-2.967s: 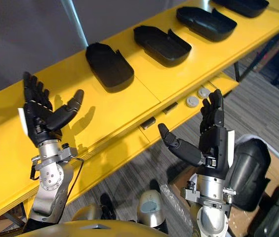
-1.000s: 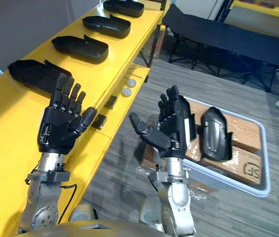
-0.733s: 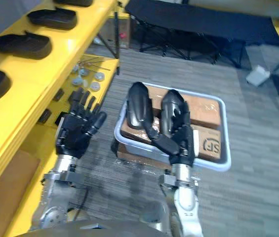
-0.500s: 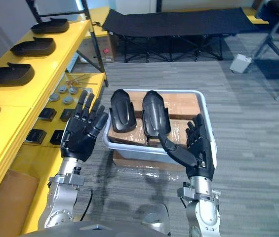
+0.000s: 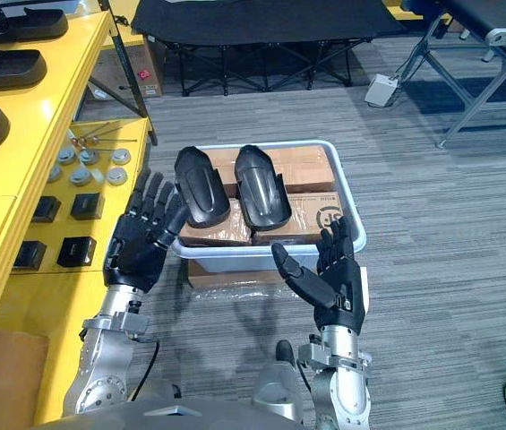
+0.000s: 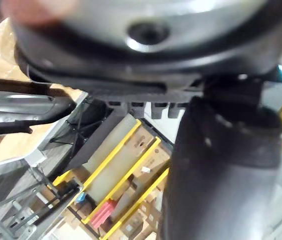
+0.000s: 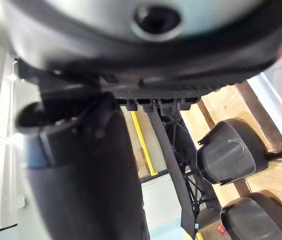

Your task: Walk over and take three plastic housings, then place them on the shelf

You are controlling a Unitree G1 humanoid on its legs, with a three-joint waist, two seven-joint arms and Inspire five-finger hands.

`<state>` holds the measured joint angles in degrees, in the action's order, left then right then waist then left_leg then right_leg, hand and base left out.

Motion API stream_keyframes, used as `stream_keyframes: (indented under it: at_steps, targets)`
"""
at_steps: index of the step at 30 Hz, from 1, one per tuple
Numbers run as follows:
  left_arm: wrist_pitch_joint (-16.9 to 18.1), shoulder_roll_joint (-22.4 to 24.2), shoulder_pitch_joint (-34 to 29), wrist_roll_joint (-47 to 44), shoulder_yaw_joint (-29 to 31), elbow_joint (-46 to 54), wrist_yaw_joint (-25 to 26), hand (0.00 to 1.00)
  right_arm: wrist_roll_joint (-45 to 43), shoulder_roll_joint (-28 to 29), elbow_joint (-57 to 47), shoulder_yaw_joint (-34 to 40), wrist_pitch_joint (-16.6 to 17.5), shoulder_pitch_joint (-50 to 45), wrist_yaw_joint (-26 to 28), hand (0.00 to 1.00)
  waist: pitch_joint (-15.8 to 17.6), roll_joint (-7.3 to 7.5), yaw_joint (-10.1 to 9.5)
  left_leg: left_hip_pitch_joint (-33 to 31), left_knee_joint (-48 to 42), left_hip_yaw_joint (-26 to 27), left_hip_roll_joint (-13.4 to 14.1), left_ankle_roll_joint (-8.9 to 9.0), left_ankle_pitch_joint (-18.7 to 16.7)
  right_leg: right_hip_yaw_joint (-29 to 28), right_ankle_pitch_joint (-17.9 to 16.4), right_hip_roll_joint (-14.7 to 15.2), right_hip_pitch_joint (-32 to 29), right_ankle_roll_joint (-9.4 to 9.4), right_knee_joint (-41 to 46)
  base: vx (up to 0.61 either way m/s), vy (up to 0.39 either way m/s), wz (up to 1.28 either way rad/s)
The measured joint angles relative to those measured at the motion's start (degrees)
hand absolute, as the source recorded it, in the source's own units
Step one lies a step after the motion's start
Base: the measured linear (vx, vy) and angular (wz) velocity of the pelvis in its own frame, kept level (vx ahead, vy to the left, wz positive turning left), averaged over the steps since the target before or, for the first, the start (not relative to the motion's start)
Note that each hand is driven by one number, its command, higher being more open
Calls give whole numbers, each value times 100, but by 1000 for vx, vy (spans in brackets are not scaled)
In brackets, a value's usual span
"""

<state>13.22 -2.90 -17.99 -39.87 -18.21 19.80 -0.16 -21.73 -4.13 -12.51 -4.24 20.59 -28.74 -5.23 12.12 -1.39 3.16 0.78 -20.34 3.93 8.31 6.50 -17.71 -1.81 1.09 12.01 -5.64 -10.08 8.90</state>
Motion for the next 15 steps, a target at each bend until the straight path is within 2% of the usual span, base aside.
stream_keyframes:
  at_steps: [2,6,7,10,13,14,15]
  targets:
    - [-80,-1,-2,0,-10,1,-1,100,4,0,22,-36,2,13,-32,100,13,22,-5,-12,-67,-37,0,-9,-23,14,-76,0,-95,116,275,-30,11,6]
    - [-116,-55,-13,7,45,121,4,100,5,105,126,-116,34,50,-21,100,40,95,-150,-30,-386,29,28,-3,-163,310,-32,105,-138,98,455,-65,49,-11]
    - [-144,-50,-20,23,168,237,107,100,5,114,447,-218,41,288,-19,100,41,53,-189,-93,-666,127,205,-30,-317,304,222,20,-133,186,385,-119,104,-40]
    - [-225,-160,74,223,420,300,164,100,70,221,557,-363,41,394,47,100,82,-19,-199,-258,-977,143,382,-110,-513,300,578,-135,-116,355,186,-176,117,-22]
    - [-242,-235,91,222,536,269,189,100,75,214,556,-418,41,346,184,100,61,84,-188,-317,-974,62,420,-87,-494,335,398,-142,-121,560,227,-108,27,15]
    - [-246,-235,123,222,535,238,227,100,75,213,556,-408,42,342,214,100,38,124,-196,-346,-931,-36,426,-28,-459,391,296,-146,-98,487,233,14,-81,47]
    - [-244,-235,193,215,537,143,317,100,76,213,553,-415,42,351,255,100,8,175,-218,-335,-792,-169,434,108,-353,583,88,-138,28,232,173,44,-113,52]
